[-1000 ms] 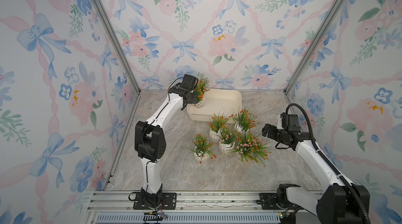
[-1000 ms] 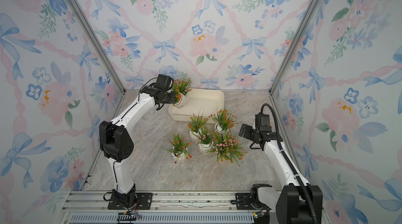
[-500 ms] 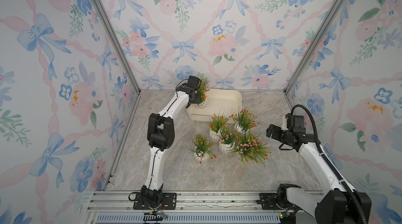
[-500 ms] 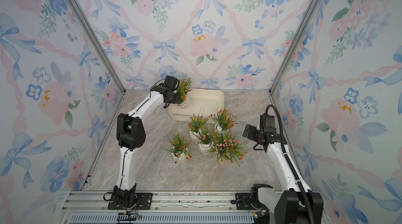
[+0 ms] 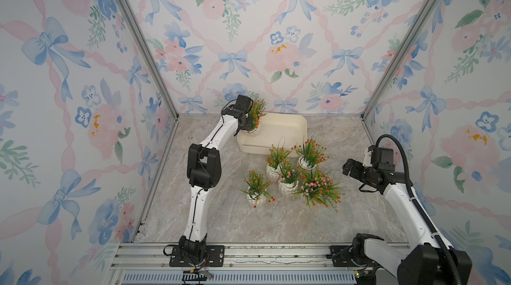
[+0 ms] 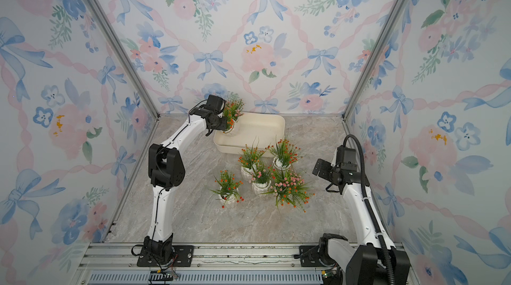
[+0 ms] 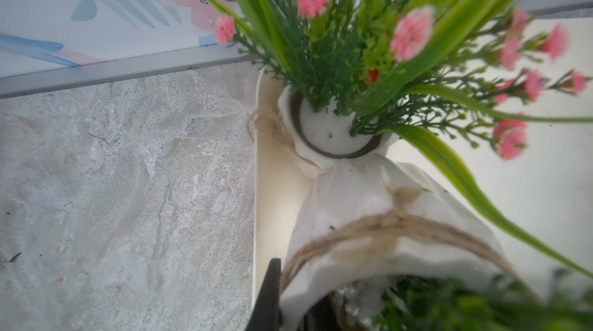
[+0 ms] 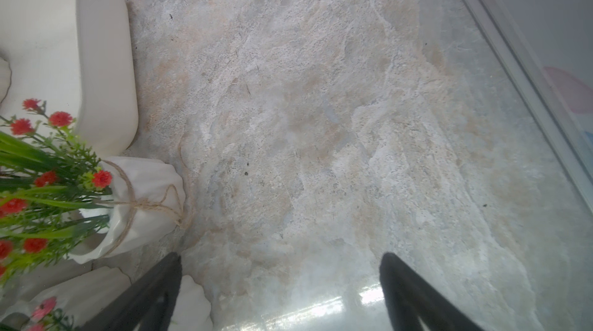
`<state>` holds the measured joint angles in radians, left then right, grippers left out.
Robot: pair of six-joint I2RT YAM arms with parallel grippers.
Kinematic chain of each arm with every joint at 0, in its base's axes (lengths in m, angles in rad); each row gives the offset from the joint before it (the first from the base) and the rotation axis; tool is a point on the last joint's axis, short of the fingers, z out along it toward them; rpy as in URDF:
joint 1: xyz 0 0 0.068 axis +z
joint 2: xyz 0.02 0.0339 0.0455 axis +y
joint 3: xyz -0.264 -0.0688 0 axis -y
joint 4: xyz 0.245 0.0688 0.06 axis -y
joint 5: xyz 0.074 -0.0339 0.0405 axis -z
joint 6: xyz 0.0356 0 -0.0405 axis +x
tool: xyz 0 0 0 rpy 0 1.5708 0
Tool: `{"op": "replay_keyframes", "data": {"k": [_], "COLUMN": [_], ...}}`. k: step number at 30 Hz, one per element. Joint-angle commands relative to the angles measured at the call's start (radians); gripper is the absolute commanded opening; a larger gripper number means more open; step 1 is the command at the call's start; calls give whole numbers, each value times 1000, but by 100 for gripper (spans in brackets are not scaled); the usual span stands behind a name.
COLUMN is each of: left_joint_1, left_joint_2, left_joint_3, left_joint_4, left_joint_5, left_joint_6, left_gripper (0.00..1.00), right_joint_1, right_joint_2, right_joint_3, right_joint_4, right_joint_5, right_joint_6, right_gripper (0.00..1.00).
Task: Put the potted gypsophila into the storage box
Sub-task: Place the baby's breath potted plant at the storage box.
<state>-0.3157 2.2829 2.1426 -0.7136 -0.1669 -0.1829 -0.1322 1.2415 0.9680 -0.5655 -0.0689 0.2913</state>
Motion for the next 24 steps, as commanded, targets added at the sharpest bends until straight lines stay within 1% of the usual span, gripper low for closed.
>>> {"op": "replay_keyframes", "data": {"k": [1, 6, 16, 24], "left_joint_1": [1, -5, -6, -7], "left_joint_2": [32, 20, -19, -9], "left_joint_3": [22, 10, -90, -89], "left_joint_4": [-22, -51, -58, -72], "left_joint_5": [-39, -70, -94, -106], "left_joint_6": [34, 60, 81, 93], "left_gripper": [0, 0, 0, 0], "right_joint_1": [-12, -13, -12, -13], "right_joint_2": [1, 1, 6, 8], "right_joint_3": [-8, -14, -23, -22], "right_joint_4": [-13, -7, 2, 3], "right_joint_5": [-19, -25, -30, -32], "right_joint_6": [-11, -6, 0, 2], "right_gripper": [97, 97, 97, 97]}}
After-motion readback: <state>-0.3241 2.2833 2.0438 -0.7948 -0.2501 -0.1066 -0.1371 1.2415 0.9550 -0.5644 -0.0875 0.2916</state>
